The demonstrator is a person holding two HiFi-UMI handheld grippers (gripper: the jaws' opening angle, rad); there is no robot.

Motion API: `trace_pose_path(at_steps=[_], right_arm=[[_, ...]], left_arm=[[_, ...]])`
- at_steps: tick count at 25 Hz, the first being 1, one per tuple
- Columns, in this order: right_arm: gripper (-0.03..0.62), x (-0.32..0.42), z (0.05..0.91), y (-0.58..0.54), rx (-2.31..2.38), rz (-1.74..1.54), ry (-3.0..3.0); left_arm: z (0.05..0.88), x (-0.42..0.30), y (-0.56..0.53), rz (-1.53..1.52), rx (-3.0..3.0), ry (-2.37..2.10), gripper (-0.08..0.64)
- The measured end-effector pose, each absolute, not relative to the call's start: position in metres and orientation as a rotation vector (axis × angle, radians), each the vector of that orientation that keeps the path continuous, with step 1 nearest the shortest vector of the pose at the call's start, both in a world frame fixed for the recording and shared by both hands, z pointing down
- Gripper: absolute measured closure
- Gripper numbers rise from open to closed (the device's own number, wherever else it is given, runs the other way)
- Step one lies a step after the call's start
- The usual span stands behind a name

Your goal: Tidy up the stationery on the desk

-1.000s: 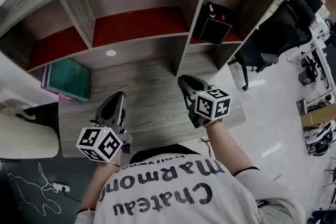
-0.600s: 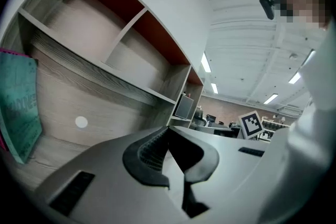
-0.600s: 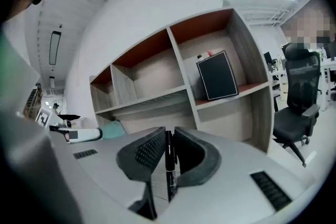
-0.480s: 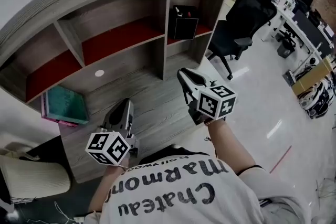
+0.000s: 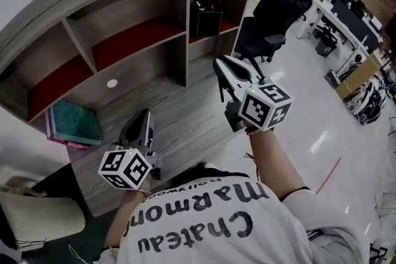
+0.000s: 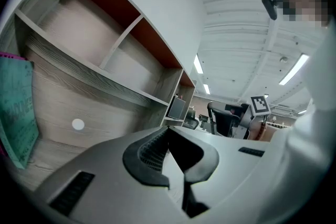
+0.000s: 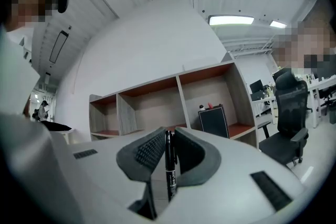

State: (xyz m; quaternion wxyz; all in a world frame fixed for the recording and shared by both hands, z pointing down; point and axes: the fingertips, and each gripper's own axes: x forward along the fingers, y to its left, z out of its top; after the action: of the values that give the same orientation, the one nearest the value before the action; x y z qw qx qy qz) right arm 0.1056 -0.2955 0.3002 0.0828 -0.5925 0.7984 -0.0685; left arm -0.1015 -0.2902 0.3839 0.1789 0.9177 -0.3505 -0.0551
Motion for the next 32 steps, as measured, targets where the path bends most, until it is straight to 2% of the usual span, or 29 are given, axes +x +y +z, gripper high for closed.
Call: trace_pose_path(at_steps=[12, 22, 32], right_arm=[[0.528, 0.144, 0.256, -0.308, -1.706, -0.079, 2.238], [0.528, 0.180, 0.190, -0.347, -1.551, 0.261, 2.256], [0.528, 0.214, 0.148, -0.378, -1.324, 0.401, 2.192]], left_arm=[[0.386, -0.087, -0.302, -0.152, 2.585, -1.050, 0.545], [0.386, -0.044, -0.331, -0.184, 2.504, -1.174, 0.545], [0.387, -0.021, -0.345, -0.203, 2.425, -1.345, 0.545]])
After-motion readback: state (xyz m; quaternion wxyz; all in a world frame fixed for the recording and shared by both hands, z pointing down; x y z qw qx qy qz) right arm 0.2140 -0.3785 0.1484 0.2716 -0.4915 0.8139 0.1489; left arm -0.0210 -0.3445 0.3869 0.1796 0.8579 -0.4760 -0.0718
